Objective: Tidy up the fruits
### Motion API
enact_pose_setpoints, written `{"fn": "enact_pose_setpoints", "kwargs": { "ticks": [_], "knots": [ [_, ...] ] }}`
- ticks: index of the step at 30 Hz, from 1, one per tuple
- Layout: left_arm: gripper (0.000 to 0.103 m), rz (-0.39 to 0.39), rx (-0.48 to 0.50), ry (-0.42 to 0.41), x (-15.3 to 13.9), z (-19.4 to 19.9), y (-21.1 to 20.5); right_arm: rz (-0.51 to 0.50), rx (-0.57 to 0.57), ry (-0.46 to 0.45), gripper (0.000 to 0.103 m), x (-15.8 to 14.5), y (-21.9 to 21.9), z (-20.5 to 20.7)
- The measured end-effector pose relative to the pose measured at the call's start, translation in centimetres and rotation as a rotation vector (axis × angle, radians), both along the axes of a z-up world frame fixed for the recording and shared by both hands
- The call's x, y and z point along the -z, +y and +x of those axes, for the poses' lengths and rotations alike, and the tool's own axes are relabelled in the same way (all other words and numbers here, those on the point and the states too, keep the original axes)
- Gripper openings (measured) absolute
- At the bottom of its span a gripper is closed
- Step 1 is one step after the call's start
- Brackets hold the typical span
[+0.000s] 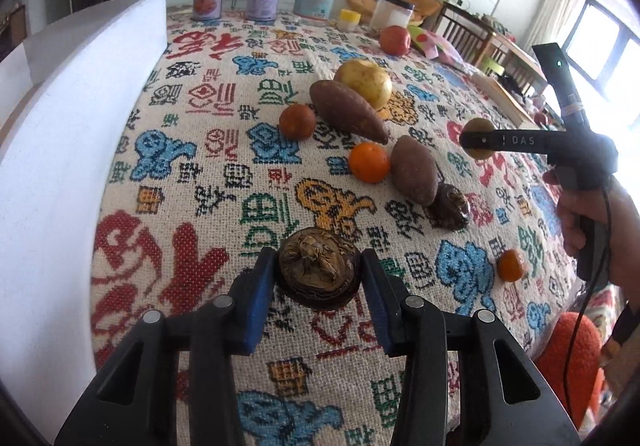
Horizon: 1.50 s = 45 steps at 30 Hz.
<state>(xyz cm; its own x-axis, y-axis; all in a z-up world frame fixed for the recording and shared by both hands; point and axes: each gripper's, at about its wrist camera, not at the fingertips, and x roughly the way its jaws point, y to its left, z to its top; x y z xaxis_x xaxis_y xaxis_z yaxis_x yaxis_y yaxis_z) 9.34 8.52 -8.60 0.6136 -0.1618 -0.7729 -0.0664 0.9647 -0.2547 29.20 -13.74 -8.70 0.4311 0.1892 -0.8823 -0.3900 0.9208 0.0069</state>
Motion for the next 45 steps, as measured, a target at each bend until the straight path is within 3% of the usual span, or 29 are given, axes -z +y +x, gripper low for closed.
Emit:
{"fn": "enact_pose_setpoints", "kwargs": {
  "ticks": [5,8,11,15,18,21,26,30,33,35,38,43,45],
  "knots": [
    [0.044,-0.119,-0.004,-0.054,-4.8,-2.7,1.2,0.12,0.029,-0.039,0.049,-4.1,-1.8,-2.5],
    [0.044,-0.187,-0.018,-0.078,-8.3,-5.3,2.9,0.204,-0.021,-0.047,0.049,-7.4,-0.4,-4.5],
    [0.044,-0.211,-0.068,-0.117,-11.6,-8.5,5.7,0.3,-0.128,-0.041,0.049,-10.3,3.6,-7.3],
    [0.044,-0.161,-0.22,-0.152,-13.8,-11.6,10.7,0.447,-0.314,0.006,0.049,-12.4,11.7,-12.1],
    [0.044,-0.082,-0.365,-0.132,-12.8,-12.7,14.8,0.521,-0.447,0.078,0.049,-12.3,18.4,-15.4],
    [0.044,-0.016,-0.479,-0.07,-10.0,-12.9,18.4,0.526,-0.543,0.138,0.05,-10.9,24.7,-17.7],
    [0.044,-0.001,-0.574,0.022,-5.8,-13.1,21.9,0.452,-0.612,0.168,0.05,-8.0,31.3,-19.6],
    [0.045,0.034,-0.605,0.037,-4.4,-13.6,22.6,0.397,-0.634,0.167,0.05,-6.4,33.9,-19.8],
    [0.052,0.061,-0.612,0.029,-4.4,-13.7,22.8,0.371,-0.634,0.167,0.051,-5.4,34.7,-19.9],
    [0.063,0.054,-0.616,0.025,-4.4,-13.6,22.9,0.372,-0.631,0.154,0.052,-5.1,34.8,-19.9],
    [0.066,0.061,-0.605,0.011,-4.8,-13.4,22.4,0.393,-0.625,0.139,0.054,-5.6,34.2,-19.8],
    [0.084,0.067,-0.534,-0.067,-6.4,-12.6,19.0,0.414,-0.572,0.051,0.062,-7.6,29.4,-19.2],
    [0.088,0.058,-0.465,-0.1,-7.0,-11.8,16.6,0.404,-0.535,0.0,0.073,-8.2,26.2,-18.8]
  ]
}}
